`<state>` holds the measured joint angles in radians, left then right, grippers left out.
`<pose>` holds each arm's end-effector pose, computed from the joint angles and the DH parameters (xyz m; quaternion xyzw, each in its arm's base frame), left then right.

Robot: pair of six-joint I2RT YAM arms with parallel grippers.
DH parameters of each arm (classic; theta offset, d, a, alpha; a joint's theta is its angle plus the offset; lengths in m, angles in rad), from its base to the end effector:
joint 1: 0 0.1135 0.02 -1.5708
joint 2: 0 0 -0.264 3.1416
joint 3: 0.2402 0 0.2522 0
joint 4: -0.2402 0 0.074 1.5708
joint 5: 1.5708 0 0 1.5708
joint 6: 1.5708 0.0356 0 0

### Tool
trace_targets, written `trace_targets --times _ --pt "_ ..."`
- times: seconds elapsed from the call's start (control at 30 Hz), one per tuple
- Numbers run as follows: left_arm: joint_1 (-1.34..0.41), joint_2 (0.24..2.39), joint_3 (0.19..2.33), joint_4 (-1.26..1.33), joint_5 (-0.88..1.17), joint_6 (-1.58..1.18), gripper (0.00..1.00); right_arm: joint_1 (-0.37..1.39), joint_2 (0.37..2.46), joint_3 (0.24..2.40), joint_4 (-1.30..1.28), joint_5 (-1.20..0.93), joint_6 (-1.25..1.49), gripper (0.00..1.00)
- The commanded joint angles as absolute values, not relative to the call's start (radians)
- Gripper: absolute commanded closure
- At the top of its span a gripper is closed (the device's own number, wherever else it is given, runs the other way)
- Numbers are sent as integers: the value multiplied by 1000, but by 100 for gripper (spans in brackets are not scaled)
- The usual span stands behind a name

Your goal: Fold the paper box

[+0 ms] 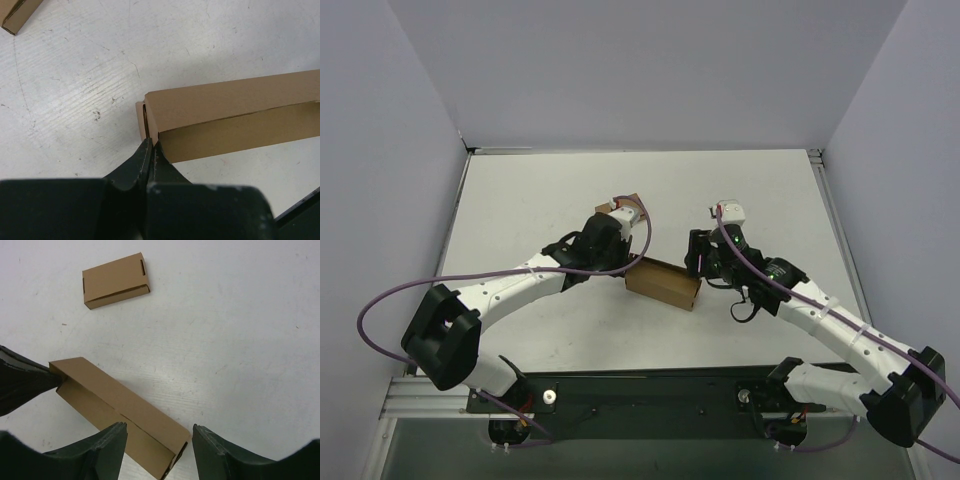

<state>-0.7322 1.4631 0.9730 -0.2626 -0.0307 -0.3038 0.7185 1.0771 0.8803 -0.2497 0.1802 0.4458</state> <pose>0.2357 -0.2104 0.2387 0.1890 0.8977 -0.1847 0.3525 0.1888 0.1566 0.3098 -0.0670 0.8414 0.2283 0.4853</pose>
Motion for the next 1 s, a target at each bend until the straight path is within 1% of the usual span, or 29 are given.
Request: trace_targets --times 0.0,0.2,0.33,0.53,0.7,0.83,0.87,0.93,0.97 --pt "-739 1460 960 -328 -32 -308 100 716 1080 832 -126 247 468 46" --pt "-739 1465 962 -318 -21 -319 100 752 1081 756 -91 275 509 51" --pt "-739 1466 966 -314 -18 -321 100 767 1069 710 -91 290 543 57" --pt "-739 1459 963 -305 -11 -331 100 830 1031 637 -74 448 595 59" --pt "-739 1459 972 -301 -3 -334 100 842 1040 583 -43 474 638 62" --pt "-739 1450 985 -305 -2 -334 100 847 1063 583 -41 483 637 64" --pt "-739 1445 989 -310 0 -328 93 850 1071 580 -43 485 637 64" --pt "-739 1430 999 -307 27 -319 86 850 1077 578 -41 485 637 66" --pt "-738 1422 1000 -302 32 -316 75 851 1078 577 -41 485 637 67"
